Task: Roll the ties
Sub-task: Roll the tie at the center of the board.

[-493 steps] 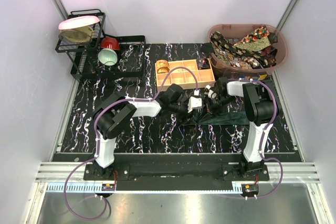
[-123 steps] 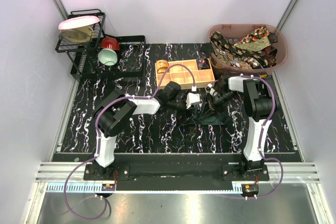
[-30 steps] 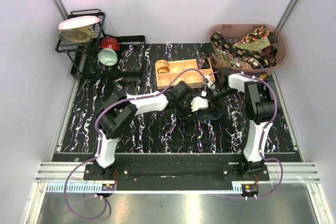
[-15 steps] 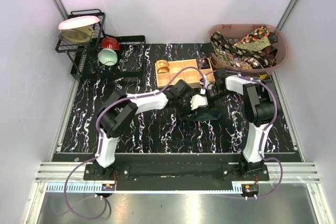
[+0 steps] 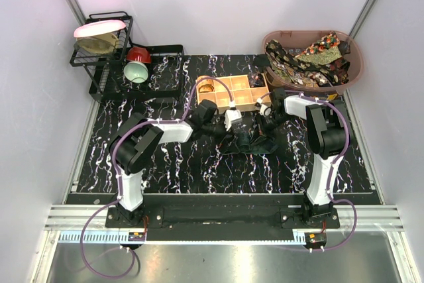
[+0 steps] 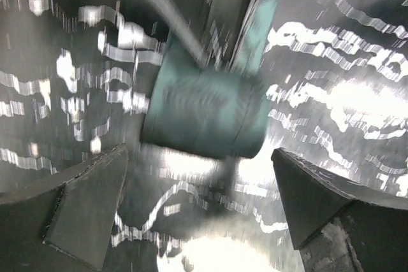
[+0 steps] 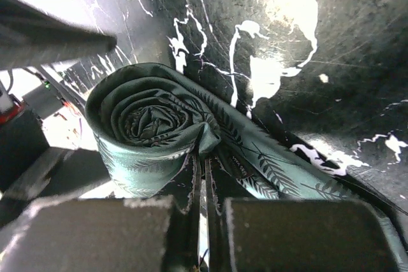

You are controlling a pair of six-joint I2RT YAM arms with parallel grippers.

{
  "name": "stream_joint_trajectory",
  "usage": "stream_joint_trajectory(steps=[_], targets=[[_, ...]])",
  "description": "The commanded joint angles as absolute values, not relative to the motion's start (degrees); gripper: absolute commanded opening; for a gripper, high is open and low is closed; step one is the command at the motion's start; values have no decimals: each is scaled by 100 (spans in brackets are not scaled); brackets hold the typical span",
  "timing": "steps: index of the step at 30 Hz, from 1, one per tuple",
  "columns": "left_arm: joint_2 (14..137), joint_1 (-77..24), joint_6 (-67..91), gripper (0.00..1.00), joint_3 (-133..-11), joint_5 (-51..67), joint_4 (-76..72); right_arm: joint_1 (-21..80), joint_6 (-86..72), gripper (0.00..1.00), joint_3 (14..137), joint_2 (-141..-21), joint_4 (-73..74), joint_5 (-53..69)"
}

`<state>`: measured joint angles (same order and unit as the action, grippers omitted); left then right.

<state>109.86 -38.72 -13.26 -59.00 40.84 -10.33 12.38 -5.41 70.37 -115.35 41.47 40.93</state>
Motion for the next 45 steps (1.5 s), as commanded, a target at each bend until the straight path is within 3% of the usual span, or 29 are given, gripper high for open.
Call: stream_joint_trajectory(steps=[1,10,13,14,15,20,24,25,28,29,35,45], targets=[[11144,-3911,-1081,99,-5871,4676,-2443,1354,-360,0,6961,-11847,3990,2822],[11443,-4096,-1599,99,-6055,4456,-2461,1380,-369,0,7075,-12041,4016,2883],[11531,-4148,-1652,86,-6161,4447,-2356,1371,-360,0,7093,-12059,4017,2918],[11549,-4183,-1713,76,-6179,4447,-2321,1380,-352,0,7101,-12076,4008,2944],[11566,-4262,-1766,72,-6214,4439,-2268,1380,-343,0,7119,-12111,4008,2970],[11654,-4412,-1986,58,-6380,4254,-1934,1380,-334,0,7181,-12164,4017,3102],[11558,-4412,-2425,23,-6460,4000,-1118,1371,-238,1,7233,-11972,4122,3225],[11462,-4421,-2635,20,-6434,3860,-812,1336,-229,4,7277,-11901,4200,3252],[11303,-4465,-3144,16,-6337,3369,-168,1100,-185,18,7479,-11734,4490,3515],[11285,-4500,-3233,15,-6320,3201,-28,1020,-141,28,7549,-11707,4604,3742],[11399,-4772,-3446,15,-6574,2075,1080,651,130,46,7621,-11269,5159,4463],[11795,-4896,-3296,21,-7198,1863,1766,738,-167,48,6952,-11145,4562,5511]])
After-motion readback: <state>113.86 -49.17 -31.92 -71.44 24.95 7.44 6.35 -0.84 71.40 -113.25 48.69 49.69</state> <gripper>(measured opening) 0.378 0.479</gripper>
